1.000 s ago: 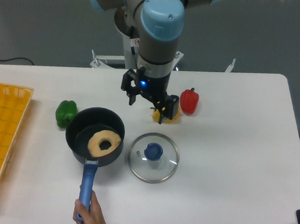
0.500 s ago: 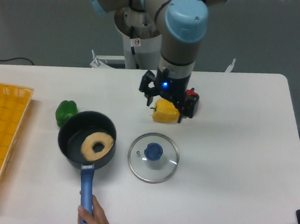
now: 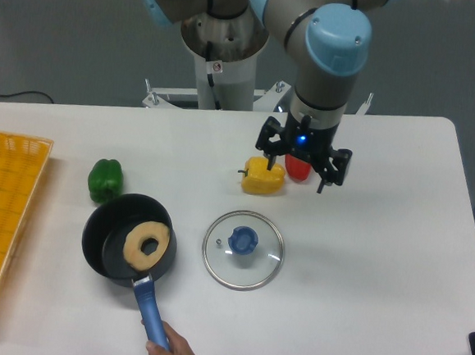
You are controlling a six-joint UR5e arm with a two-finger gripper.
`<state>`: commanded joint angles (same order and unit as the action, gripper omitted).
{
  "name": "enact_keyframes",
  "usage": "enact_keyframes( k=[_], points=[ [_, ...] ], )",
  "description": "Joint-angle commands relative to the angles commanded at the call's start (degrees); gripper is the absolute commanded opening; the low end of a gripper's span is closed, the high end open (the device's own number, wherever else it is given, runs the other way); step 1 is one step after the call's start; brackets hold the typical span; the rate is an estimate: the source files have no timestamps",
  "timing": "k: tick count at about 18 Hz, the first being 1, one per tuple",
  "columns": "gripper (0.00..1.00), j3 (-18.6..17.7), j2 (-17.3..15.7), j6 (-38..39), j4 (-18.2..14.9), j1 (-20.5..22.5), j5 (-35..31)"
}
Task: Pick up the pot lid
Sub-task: 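Move the open gripper away from the yellow pepper, rising and sideways, then move the gripper over the glass lid and lower onto its blue knob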
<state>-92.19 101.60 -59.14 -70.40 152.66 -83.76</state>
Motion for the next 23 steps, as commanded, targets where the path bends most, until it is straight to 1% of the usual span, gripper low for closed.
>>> enact_keyframes(
  k=[2, 3, 5, 6, 9, 11, 14, 15, 17, 20, 23],
  points=[
    [1.00, -0.9, 0.9, -4.1, 1.3, 0.7, -0.2],
    [1.00, -1.4, 1.1, -6.7, 2.2, 1.8, -0.5],
    [1.00, -2.3, 1.5, -11.2, 3.9, 2.2, -1.8],
    [1.00, -2.4, 1.5, -11.6, 4.1, 2.3, -2.4],
    [1.00, -2.6, 2.5, -11.6, 4.2, 2.1, -4.0],
    [1.00, -2.6, 3.6, -11.4, 4.6, 1.7, -4.0],
    [1.00, -2.8, 5.5, -11.3, 8.2, 0.0, -4.0],
    [1.00, -3.6, 6.0, -11.2, 8.9, -0.7, -4.0],
    [1.00, -4.0, 6.7, -9.5, 10.2, -2.3, -4.2],
    [1.00, -4.0, 7.0, -7.1, 9.9, -4.2, -4.3],
    [1.00, -5.4, 7.6, -6.4, 10.1, -6.5, -4.4]
  ],
)
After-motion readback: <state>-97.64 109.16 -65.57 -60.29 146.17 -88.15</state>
